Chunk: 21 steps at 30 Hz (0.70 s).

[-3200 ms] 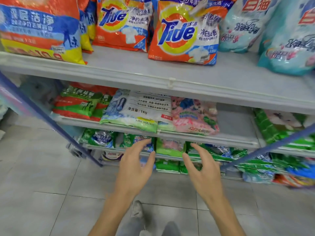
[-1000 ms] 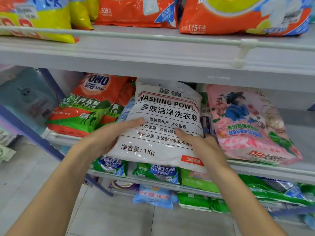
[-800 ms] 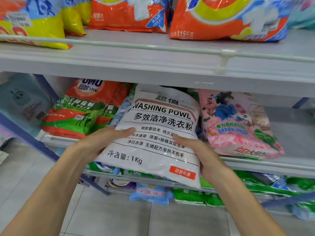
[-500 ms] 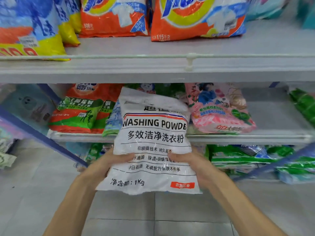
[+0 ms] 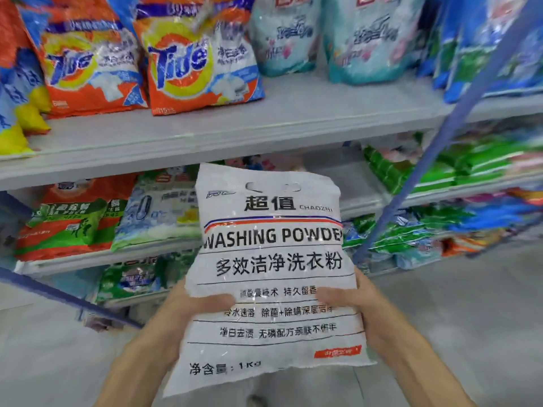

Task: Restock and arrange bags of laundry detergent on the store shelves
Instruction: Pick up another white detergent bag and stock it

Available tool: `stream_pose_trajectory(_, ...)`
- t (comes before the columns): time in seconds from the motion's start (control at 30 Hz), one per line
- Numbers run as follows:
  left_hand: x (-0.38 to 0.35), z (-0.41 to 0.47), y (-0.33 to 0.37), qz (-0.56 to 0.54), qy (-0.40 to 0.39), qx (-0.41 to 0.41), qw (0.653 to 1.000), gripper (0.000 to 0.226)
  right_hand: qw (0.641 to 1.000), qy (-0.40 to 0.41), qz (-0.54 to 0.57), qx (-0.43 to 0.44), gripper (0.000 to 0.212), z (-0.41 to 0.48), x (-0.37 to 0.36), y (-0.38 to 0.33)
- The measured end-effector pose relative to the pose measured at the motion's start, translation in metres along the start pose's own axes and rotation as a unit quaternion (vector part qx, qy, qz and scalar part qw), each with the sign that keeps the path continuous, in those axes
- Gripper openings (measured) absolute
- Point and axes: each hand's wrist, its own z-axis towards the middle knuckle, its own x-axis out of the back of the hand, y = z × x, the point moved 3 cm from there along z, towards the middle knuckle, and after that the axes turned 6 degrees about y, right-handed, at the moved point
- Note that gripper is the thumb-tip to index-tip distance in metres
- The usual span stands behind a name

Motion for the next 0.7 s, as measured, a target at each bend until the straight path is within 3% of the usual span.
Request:
stream_pose_trajectory(0.07, -0.053, 0.0, 0.008, 0.027, -0.025, -0.034, 0.999, 0.075, 0.997, 0.006, 0.08, 0.006, 0.072, -0.027, 0.034, -0.022)
stream_pose_trajectory(0.17, -0.143, 0.001, 0.02, 0.035, -0.076, -0.056, 0.995, 0.054, 0.991, 0.069, 0.111, 0.031, 0.023, -0.073, 0.089, -0.058)
stream_pose_trajectory(0.43, -0.38, -0.003, 0.014, 0.078, -0.238, -0.101, 0.963, 0.07, 0.956, 0.209, 0.115, 0.169, 0.033, -0.179, 0.269, -0.127)
stream_pose_trajectory(0.53, -0.456, -0.003, 0.004, 0.073, -0.284, -0.083, 0.952, 0.058, 0.941, 0.239, 0.108, 0.214, 0.046, -0.216, 0.33, -0.146)
stream_pose_trajectory(0.7, -0.567, 0.002, -0.002, 0.095, -0.34, -0.05, 0.934, 0.056, 0.913, 0.306, 0.109, 0.248, 0.034, -0.26, 0.413, -0.174)
